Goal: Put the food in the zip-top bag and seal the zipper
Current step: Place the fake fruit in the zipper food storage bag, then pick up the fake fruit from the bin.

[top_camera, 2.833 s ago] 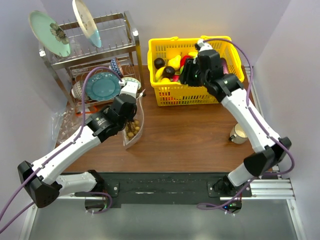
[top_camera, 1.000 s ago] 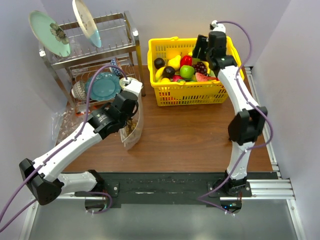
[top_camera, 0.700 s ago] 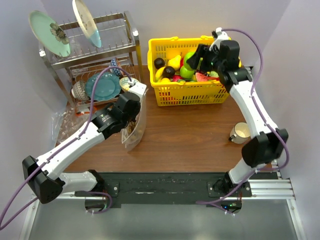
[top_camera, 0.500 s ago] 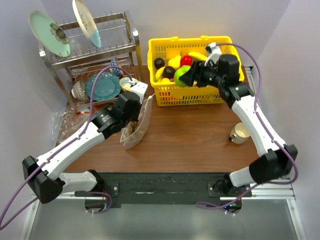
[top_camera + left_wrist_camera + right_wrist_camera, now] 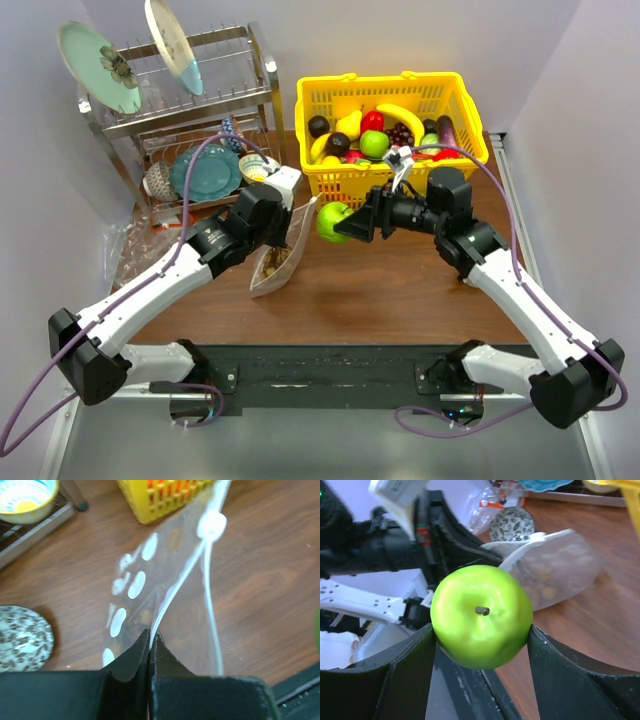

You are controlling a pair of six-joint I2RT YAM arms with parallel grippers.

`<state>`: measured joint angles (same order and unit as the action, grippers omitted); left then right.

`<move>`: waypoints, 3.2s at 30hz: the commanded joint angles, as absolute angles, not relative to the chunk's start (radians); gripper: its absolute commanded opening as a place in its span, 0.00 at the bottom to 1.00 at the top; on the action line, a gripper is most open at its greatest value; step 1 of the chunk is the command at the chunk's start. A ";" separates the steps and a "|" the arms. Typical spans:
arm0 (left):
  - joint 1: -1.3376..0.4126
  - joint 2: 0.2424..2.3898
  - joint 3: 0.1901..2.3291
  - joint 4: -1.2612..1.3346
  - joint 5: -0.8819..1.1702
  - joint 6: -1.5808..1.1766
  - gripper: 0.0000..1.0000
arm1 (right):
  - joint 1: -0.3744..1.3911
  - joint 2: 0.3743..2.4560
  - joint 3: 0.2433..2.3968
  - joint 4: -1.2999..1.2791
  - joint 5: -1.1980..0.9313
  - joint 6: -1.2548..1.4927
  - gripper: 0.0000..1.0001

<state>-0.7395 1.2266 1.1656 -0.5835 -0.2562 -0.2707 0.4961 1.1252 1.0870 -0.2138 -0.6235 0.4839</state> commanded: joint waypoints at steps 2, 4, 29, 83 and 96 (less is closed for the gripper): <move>-0.735 1.239 1.114 -0.489 -0.094 -0.359 0.00 | 0.511 1.037 1.032 -0.095 -0.658 0.583 0.35; -0.735 1.252 1.092 -0.460 -0.037 -0.386 0.00 | 0.512 1.011 1.005 -0.081 -0.650 0.604 0.34; -0.733 1.310 1.104 -0.405 0.055 -0.460 0.00 | 0.681 1.035 0.795 -0.026 -0.338 0.723 0.32; -0.683 1.267 1.322 -0.587 -0.075 -0.445 0.00 | 0.793 1.017 1.038 -0.416 0.029 0.597 0.72; -0.680 1.158 1.330 -0.627 -0.199 -0.356 0.00 | 0.795 1.054 1.187 -0.334 -0.259 0.506 0.65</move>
<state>-0.6872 1.2308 1.3060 -0.6495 -0.1421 -0.4053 0.7910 1.0351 1.1000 -0.4072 -0.1089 0.5518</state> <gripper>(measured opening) 0.019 0.653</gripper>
